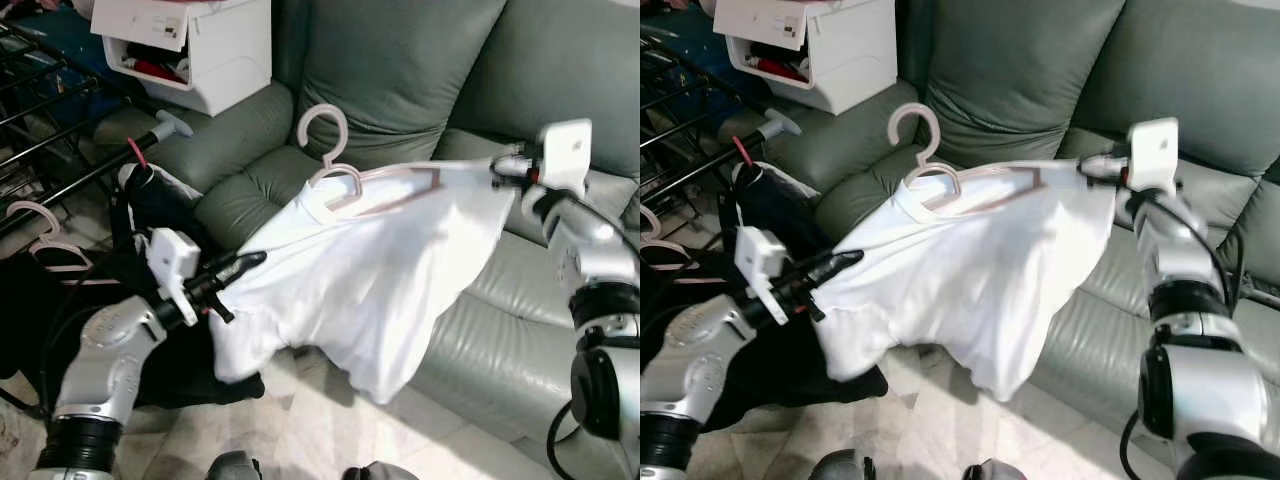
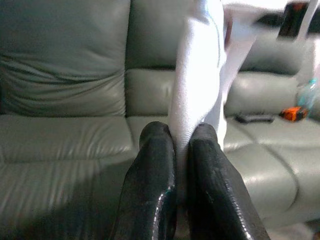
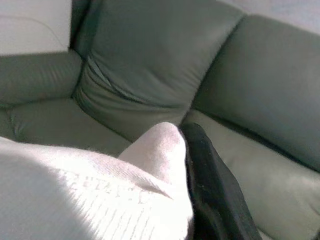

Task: Hang hanger

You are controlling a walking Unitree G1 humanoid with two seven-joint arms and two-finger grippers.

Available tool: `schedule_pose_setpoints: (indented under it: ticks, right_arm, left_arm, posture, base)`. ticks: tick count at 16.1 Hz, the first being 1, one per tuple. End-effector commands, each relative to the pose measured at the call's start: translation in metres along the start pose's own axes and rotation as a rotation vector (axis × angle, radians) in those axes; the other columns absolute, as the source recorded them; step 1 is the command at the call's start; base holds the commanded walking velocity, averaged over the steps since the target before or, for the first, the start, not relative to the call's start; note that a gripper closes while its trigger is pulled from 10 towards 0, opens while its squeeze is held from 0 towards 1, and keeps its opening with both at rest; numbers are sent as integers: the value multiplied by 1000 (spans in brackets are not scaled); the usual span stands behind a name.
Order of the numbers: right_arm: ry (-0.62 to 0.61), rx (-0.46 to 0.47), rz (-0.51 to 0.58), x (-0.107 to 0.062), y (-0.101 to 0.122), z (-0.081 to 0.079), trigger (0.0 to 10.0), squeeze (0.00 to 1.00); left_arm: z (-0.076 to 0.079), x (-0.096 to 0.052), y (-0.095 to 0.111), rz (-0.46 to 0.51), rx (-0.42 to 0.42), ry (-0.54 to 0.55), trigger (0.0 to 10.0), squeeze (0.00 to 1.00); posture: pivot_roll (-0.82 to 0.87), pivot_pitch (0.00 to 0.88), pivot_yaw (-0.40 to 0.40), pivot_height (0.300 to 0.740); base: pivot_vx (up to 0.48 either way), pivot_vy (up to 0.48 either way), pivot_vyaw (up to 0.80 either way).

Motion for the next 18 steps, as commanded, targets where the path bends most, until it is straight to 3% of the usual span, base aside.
schedule_pose_setpoints:
  ticks: [1,3,5,6,7,8,12,13,15,17,18]
  right_arm:
    - [-52,-17,1,-6,1,17,0,0]
    - [-42,-4,-1,-6,-1,16,0,0]
    - [-34,40,17,-3,4,13,0,0]
    - [-47,115,37,1,10,10,0,0]
    - [-41,152,51,5,14,4,0,0]
    - [-11,177,83,13,23,-16,0,0]
    - [-5,171,145,27,35,-66,0,0]
    - [19,147,149,33,39,-94,0,0]
    - [83,80,170,34,45,-115,0,0]
    - [78,39,176,34,46,-112,0,0]
    - [29,18,172,33,43,-98,0,0]
  left_arm:
    - [-20,-8,21,69,45,83,0,0]
    - [-22,-11,14,16,101,77,0,0]
    - [-13,-10,5,-74,207,14,0,0]
    - [-8,-8,-1,-112,249,-9,0,0]
    - [-6,-6,-7,-159,313,0,0,0]
    - [-3,2,-14,-195,336,52,0,0]
    - [17,28,-9,-106,261,77,0,0]
    - [24,42,-6,-76,230,120,0,0]
    - [26,49,-5,-63,219,155,0,0]
    - [24,45,-4,-49,240,168,0,0]
    - [21,39,-3,-46,255,150,0,0]
  posture:
    - [-14,0,-45,740]
    - [-18,0,-42,740]
    - [-19,0,-40,740]
    - [-21,0,-39,740]
    - [-21,0,-39,740]
    - [-26,0,-38,740]
    - [-20,0,-41,740]
    - [-10,0,-44,740]
    - [-11,0,-48,740]
    - [-11,0,-51,740]
    - [-11,0,-53,740]
  base:
    - [0,0,0]
    - [0,0,0]
    - [0,0,0]
    - [0,0,0]
    - [0,0,0]
    - [0,0,0]
    - [0,0,0]
    - [0,0,0]
    - [0,0,0]
    - [0,0,0]
    - [0,0,0]
Point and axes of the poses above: a point about 5 cm out from each wrist's last joint towards the gripper, its own x axis pointing out of the wrist towards the gripper, its own y axis along the axis of the wrist's last joint, z = x × y, the point moved 1 cm from there along x, pointing out of the wrist towards the gripper, and after that the axes turned 9 degrees about x, right-handed, at the moved point
